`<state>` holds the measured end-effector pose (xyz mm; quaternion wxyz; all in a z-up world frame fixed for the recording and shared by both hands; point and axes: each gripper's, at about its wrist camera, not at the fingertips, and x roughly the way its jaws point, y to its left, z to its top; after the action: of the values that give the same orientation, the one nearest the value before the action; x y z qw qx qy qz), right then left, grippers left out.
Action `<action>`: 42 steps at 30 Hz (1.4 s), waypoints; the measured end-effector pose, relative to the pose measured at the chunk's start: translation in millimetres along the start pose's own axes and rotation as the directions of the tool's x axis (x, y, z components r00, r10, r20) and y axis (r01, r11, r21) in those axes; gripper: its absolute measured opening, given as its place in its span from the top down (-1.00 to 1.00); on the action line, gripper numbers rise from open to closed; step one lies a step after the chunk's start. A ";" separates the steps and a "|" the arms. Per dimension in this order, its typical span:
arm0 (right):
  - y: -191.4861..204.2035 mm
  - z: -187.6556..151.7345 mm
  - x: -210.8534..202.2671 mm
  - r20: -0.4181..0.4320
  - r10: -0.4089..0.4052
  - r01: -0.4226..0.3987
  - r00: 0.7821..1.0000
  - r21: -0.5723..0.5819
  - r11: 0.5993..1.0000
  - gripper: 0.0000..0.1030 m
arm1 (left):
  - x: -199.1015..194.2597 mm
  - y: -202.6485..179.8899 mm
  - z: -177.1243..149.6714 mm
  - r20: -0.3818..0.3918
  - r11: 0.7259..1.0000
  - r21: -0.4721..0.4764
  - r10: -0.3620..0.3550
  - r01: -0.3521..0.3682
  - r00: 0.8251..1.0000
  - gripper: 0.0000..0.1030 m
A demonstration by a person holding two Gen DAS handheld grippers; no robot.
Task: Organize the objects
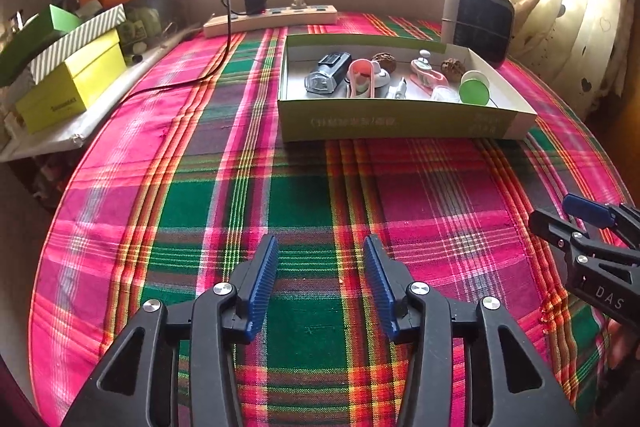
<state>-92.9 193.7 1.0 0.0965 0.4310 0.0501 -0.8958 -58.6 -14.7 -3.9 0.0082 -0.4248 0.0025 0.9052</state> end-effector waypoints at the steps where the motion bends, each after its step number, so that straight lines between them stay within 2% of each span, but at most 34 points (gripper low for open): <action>1: -0.5 -0.5 -0.1 0.000 0.000 0.000 1.000 0.002 1.000 -0.19 | -0.3 -0.4 -0.3 0.000 1.000 0.000 0.002 -0.002 1.000 0.16; 30: -0.7 -3.7 0.2 -0.007 0.009 -0.009 1.000 0.003 1.000 -0.44 | -2.1 -1.0 -1.4 0.001 1.000 -0.005 0.008 -0.008 1.000 0.15; 42: 0.1 -3.6 0.8 -0.010 0.011 -0.011 1.000 -0.003 1.000 -0.51 | -3.3 -3.7 -3.5 0.001 0.999 -0.022 0.037 -0.037 0.999 0.13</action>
<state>-90.6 194.1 -1.8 0.1018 0.4356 0.0497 -0.8930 -53.7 -11.0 -3.5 -0.0134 -0.4242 0.0003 0.9055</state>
